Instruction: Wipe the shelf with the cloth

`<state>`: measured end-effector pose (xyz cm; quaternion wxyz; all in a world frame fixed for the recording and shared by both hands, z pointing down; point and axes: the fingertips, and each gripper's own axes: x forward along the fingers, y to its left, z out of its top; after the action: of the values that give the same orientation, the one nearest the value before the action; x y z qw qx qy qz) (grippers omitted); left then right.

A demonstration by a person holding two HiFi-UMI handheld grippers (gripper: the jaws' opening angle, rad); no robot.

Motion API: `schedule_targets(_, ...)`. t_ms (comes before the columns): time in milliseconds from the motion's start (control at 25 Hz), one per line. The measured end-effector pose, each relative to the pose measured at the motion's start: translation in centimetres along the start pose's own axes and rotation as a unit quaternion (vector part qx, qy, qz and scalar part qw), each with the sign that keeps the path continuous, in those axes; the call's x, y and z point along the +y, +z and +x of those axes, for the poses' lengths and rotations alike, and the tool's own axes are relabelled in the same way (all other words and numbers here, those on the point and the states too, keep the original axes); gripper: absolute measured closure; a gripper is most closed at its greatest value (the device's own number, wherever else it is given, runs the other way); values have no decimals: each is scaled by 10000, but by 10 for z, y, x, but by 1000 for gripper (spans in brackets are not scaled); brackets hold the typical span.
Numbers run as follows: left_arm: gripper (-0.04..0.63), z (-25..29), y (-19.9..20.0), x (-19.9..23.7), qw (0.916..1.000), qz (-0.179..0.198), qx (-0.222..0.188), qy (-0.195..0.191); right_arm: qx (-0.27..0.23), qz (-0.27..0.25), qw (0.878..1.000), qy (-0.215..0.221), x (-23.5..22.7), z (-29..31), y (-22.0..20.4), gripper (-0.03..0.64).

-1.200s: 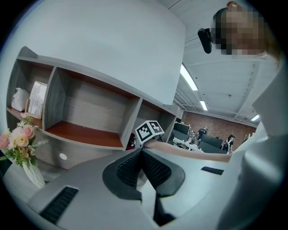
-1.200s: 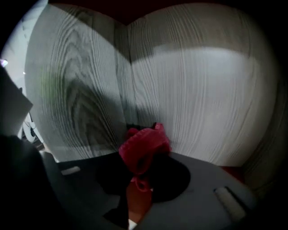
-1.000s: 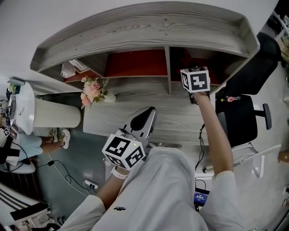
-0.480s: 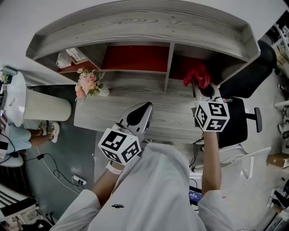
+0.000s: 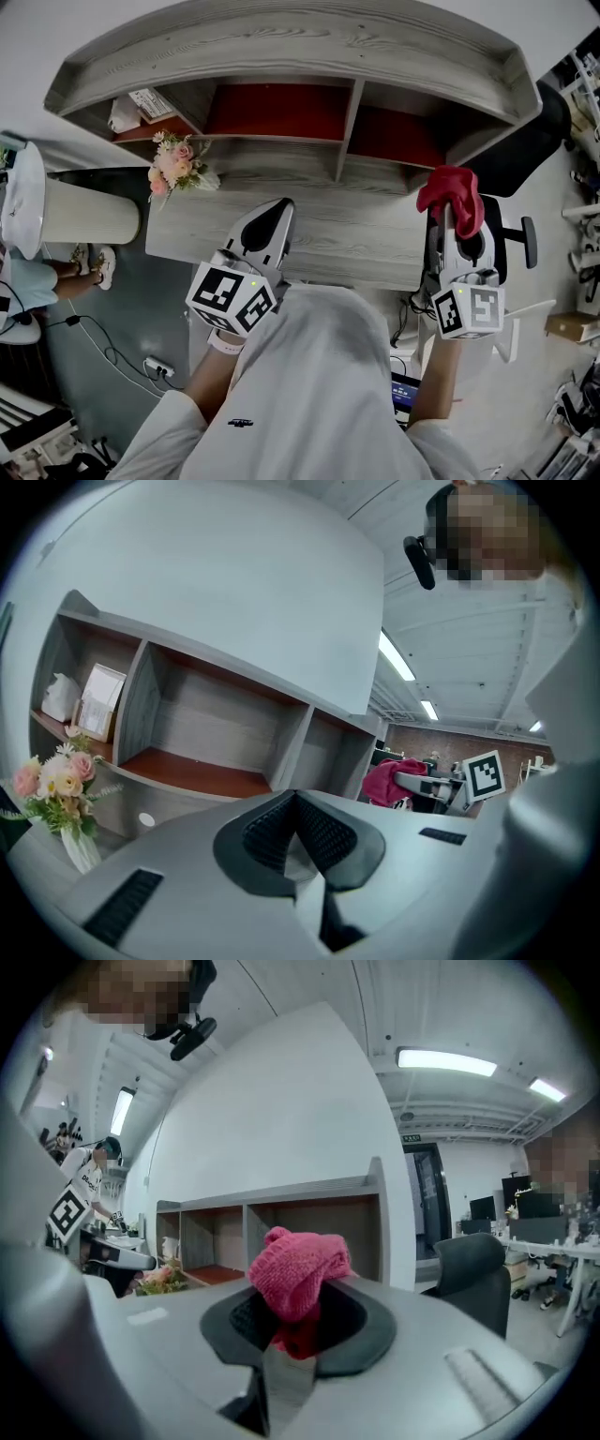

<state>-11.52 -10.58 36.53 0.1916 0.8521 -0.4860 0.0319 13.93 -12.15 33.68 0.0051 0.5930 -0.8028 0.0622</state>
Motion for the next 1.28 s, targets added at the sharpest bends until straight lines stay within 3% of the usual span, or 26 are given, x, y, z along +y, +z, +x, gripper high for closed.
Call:
schedule_targets(440, 594, -16, 8, -12, 9994, 306, -122, 38, -492, -352, 9982, 48, 20, -59, 7, 528)
schedule_targets(640, 594, -21, 0, 4, 9997, 246, -54, 70, -447, -145, 9987, 177, 47, -35, -14, 528)
schedule_targets(760, 594, -19, 3, 2, 9997, 251, -62, 29, -497, -343, 9978, 256, 56, -26, -11, 528)
schedule_targets(1080, 594, -11, 3, -11, 9997, 203, -50, -82, -359, -280, 9956, 823, 68, -23, -9, 528)
schedule_targets(1280, 594, -14, -5, -16, 9997, 175, -44, -156, -573, 2, 9957, 734, 69, -20, 6, 528)
